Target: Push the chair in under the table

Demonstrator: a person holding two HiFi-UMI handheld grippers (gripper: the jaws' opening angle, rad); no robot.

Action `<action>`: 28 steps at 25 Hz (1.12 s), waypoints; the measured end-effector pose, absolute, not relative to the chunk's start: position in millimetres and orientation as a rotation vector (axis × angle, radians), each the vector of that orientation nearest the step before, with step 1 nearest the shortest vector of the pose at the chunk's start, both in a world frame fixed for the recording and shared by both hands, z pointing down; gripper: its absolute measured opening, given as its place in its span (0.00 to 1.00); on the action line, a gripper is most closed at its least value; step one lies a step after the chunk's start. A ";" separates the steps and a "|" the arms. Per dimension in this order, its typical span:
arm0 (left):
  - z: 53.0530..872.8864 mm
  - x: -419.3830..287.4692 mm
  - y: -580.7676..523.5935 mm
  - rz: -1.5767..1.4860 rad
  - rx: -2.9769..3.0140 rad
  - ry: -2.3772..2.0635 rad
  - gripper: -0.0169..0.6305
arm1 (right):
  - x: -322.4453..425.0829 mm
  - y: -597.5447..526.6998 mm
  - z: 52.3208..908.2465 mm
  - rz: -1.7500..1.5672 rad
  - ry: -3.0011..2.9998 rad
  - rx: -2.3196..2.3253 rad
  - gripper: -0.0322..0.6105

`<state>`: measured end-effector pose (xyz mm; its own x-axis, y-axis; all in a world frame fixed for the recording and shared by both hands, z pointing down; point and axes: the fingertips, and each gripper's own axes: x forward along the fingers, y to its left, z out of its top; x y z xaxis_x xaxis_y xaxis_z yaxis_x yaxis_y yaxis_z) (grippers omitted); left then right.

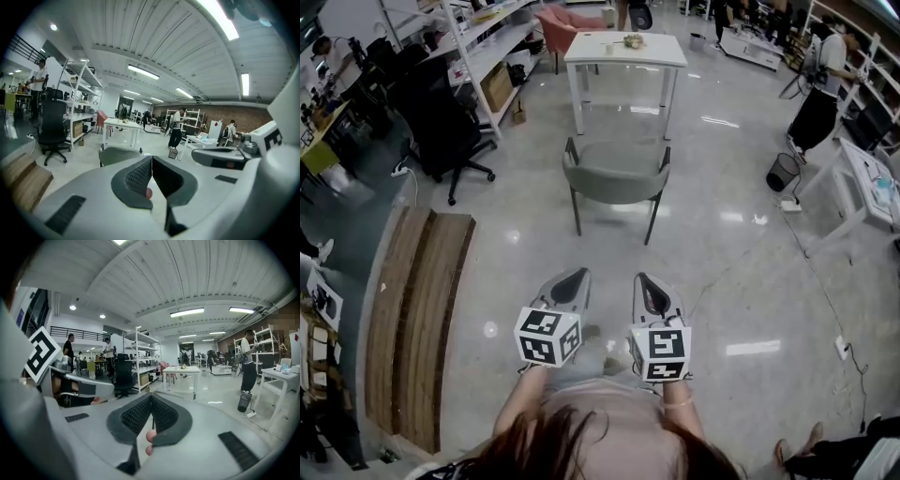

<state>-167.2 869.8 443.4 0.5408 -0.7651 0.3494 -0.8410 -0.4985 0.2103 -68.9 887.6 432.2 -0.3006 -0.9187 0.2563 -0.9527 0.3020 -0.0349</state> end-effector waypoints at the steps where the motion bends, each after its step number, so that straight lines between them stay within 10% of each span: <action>1: 443.5 -167.2 866.1 0.296 2.425 -1.327 0.04 | -68.2 884.4 433.2 0.257 -2.375 1.724 0.08; 28: 453.5 -177.2 672.1 0.351 2.524 -1.233 0.04 | -84.8 695.7 446.5 0.199 -2.318 1.685 0.09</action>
<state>-177.2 672.1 453.5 0.5995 -0.7202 0.3492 -0.7961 -0.5816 0.1672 -84.8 695.7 446.5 -0.2880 -0.9113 0.2944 -0.9481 0.3146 0.0461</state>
